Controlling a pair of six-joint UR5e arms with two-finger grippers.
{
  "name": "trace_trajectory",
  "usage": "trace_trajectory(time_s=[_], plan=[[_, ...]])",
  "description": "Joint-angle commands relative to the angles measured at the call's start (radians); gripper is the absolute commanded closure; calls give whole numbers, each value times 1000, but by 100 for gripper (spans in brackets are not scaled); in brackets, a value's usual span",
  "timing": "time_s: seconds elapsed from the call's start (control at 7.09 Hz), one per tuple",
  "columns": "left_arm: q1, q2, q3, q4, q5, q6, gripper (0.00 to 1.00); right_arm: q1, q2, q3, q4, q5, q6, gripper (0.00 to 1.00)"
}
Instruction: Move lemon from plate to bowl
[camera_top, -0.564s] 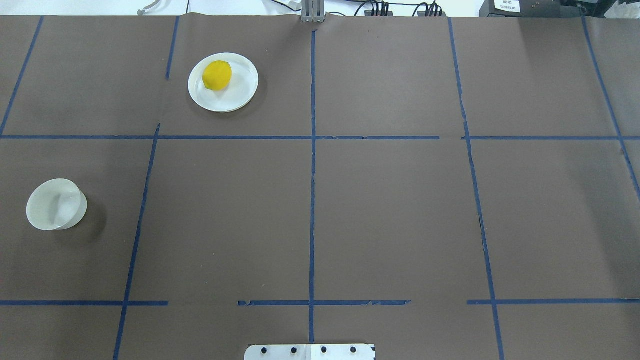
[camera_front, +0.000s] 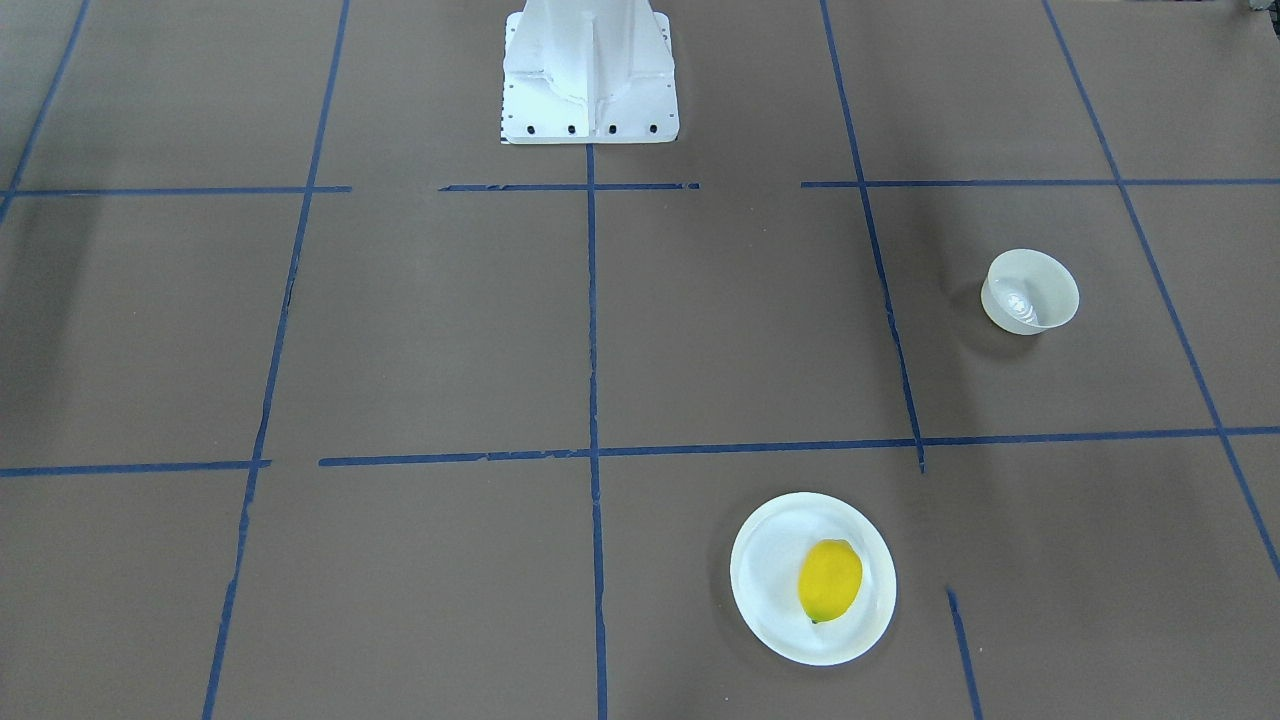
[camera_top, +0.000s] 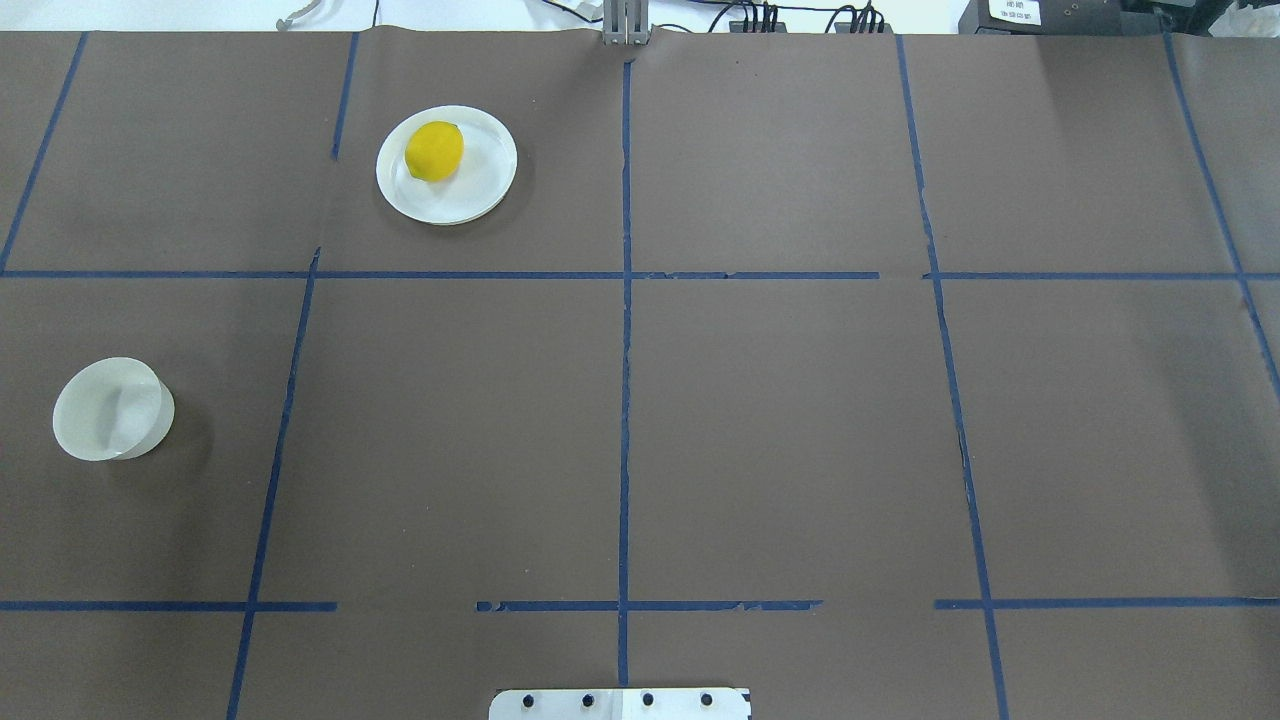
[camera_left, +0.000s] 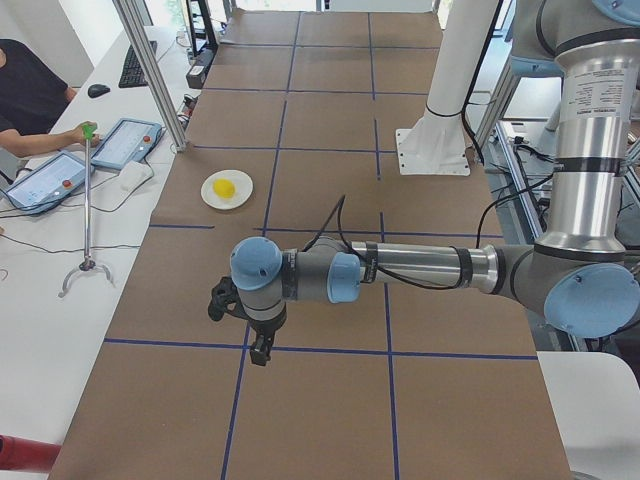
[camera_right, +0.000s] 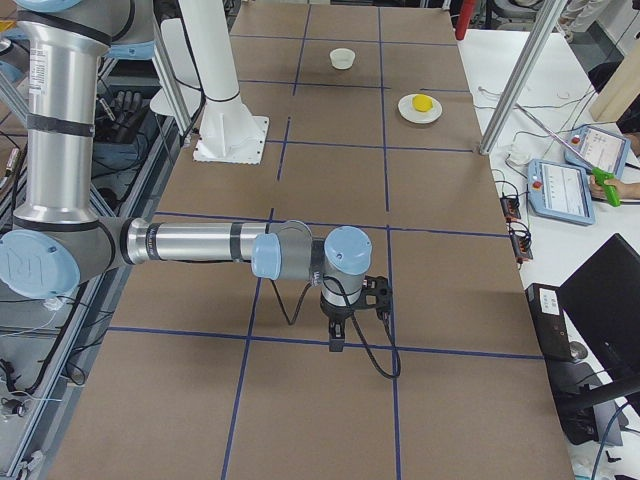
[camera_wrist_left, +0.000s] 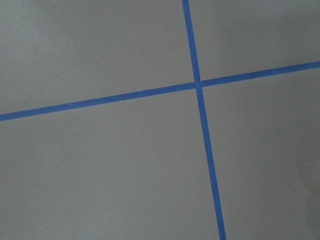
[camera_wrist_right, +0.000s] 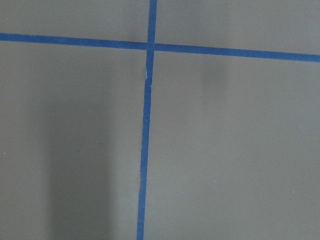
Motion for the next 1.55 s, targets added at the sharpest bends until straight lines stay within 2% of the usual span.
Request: trace_trajectory(time_s=[0.0, 0.28, 0.56, 0.71, 0.99, 1.41], plan=[[152, -159, -9, -39, 7, -4, 0, 0, 0, 0, 0, 0, 0, 0], [323, -262, -9, -75, 46, -112, 0, 0, 0, 0, 0, 0, 0, 0], [440, -358, 7, -75, 70, -421, 0, 0, 0, 0, 0, 0, 0, 0], [501, -393, 20, -77, 91, -508, 0, 0, 0, 0, 0, 0, 0, 0], [535, -613, 223, -98, 122, -628, 0, 0, 0, 0, 0, 0, 0, 0], [595, -822, 578, -347, 122, -761, 0, 0, 0, 0, 0, 0, 0, 0]])
